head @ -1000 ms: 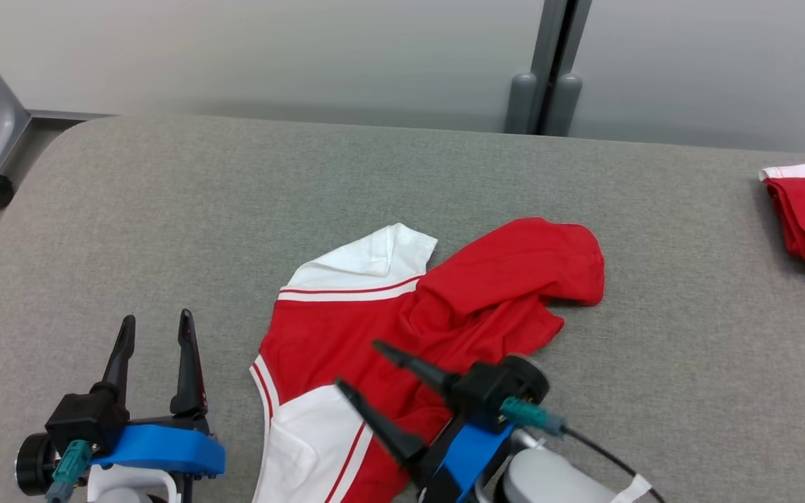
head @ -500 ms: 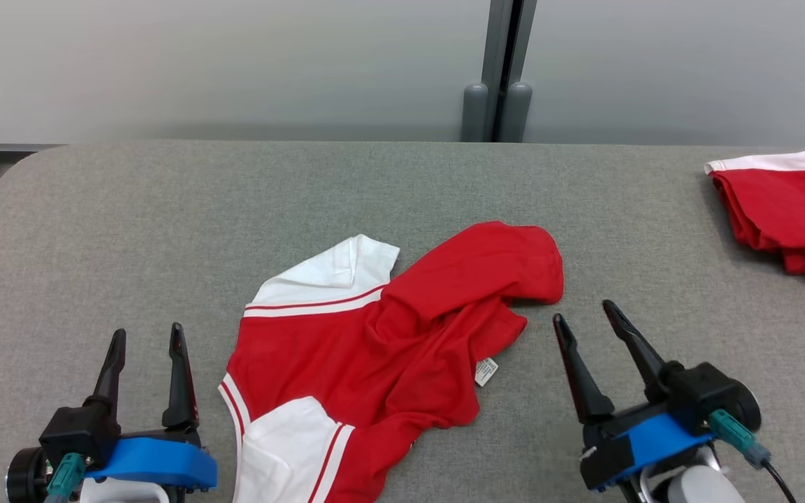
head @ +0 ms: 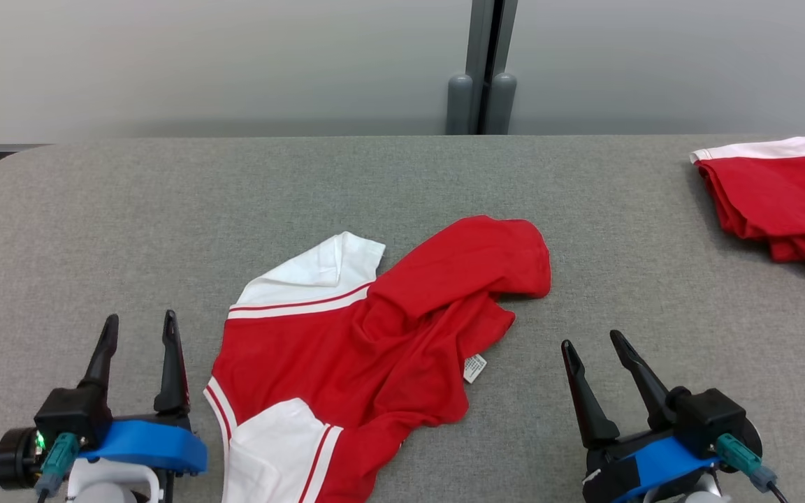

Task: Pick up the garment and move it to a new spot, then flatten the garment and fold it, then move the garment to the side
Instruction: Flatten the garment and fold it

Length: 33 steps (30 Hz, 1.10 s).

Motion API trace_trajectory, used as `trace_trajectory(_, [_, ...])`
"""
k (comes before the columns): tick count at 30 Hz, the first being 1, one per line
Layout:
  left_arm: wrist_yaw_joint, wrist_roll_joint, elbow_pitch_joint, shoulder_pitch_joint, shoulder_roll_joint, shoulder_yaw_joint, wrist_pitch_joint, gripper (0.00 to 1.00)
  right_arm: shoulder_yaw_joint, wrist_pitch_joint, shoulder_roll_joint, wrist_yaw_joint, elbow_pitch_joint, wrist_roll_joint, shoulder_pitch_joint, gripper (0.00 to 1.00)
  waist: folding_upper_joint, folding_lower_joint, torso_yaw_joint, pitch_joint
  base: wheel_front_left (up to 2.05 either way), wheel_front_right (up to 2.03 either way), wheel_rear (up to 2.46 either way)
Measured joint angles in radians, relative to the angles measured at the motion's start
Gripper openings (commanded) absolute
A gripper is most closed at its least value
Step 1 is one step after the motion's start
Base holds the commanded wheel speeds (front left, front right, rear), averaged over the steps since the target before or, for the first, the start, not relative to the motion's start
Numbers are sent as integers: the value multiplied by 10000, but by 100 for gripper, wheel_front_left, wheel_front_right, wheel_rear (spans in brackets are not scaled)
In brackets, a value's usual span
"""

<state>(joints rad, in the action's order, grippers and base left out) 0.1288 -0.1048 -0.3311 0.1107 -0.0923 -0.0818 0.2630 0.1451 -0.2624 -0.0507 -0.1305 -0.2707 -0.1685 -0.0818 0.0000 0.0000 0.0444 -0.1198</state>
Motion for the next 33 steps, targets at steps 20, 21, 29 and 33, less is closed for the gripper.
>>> trace_trajectory(20, [10,-573,-3653,3223,-1592,2351,-861,100,-125,0,10,0,27,73,-786,100,1,2,-970,-1189,0,0,0])
trace_trajectory(21, [10,-660,-3816,3278,-1645,2499,-934,100,-136,0,10,0,29,73,-792,100,1,2,-997,-1231,0,0,0])
trace_trajectory(29, [10,-1593,-4876,3505,-1885,3415,-2029,100,-240,0,10,0,12,73,-948,100,0,1,-1028,-1359,0,0,0])
trace_trajectory(33, [-4,-2349,-4907,3625,-1864,4050,-2562,100,-219,0,8,0,-13,75,-983,100,0,0,-1015,-1359,0,0,0])
